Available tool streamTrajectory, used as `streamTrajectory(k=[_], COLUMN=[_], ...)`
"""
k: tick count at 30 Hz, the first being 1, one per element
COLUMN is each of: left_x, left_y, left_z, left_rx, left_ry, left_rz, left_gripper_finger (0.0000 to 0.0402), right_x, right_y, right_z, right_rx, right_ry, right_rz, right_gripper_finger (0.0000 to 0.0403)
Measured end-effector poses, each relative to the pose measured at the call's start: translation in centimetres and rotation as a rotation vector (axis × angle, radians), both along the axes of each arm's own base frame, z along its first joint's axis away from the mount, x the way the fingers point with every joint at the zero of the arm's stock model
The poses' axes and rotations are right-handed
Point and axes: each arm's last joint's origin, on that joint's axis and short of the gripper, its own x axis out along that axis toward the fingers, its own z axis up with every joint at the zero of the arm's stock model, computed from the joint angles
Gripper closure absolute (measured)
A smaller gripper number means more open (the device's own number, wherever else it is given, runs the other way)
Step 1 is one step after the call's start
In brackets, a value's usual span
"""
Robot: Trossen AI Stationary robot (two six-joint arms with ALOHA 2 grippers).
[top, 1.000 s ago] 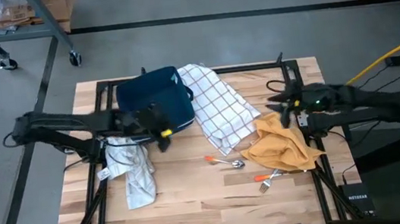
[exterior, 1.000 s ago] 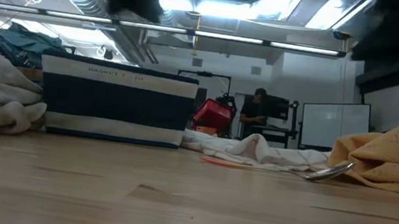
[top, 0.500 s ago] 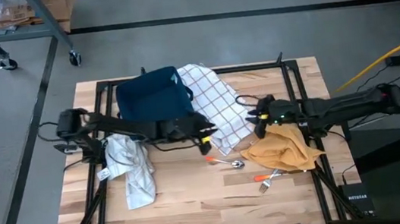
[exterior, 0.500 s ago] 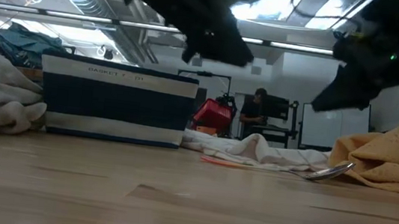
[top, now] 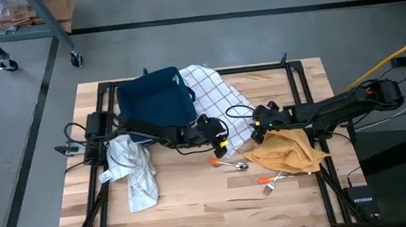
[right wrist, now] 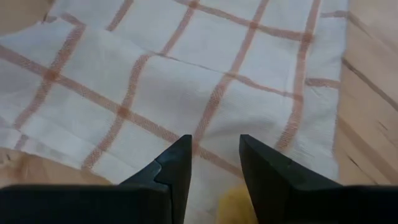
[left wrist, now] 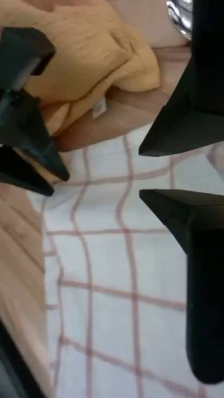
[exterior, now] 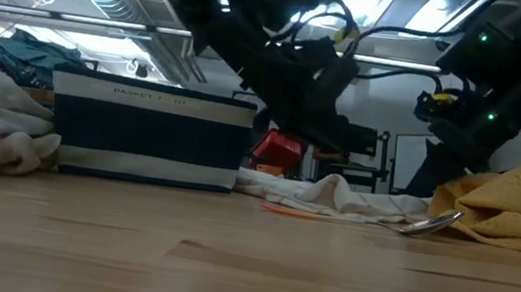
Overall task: Fold towel
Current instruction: Fold the right white patterned towel
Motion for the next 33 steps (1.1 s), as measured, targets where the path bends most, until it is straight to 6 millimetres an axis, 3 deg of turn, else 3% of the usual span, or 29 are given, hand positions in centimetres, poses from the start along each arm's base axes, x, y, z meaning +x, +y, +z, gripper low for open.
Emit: streamTrajectory(k=[11,16,27,33], left_x=[0.2,-0.3,-2.2,-3.6], left_y=[-1.6,-3.8,-10.8,-12.7], left_z=[-4.9,-5.1,-5.6,-5.7], left_rx=[-0.086,-0.153,-0.23,-0.245], left_ry=[0.107,0.144,0.262,0.349], left_rz=[0.047,0.011,-0.191,-0.22], left_gripper_finger=[0.0314,0.0314,0.0314,0.0314], right_x=[0.6,0.6,0.7,0.7], right_y=[0.0,0.1,0.6,0.8], right_z=[0.5,0.4,0.3,0.3], right_rx=[-0.004,0.024,0.161,0.158], right_ry=[-0.081,-0.074,-0.078,-0.064], right_rz=[0.001,0.029,0.179,0.268], right_gripper_finger=[0.0265,0.0265,0.0265,0.0265])
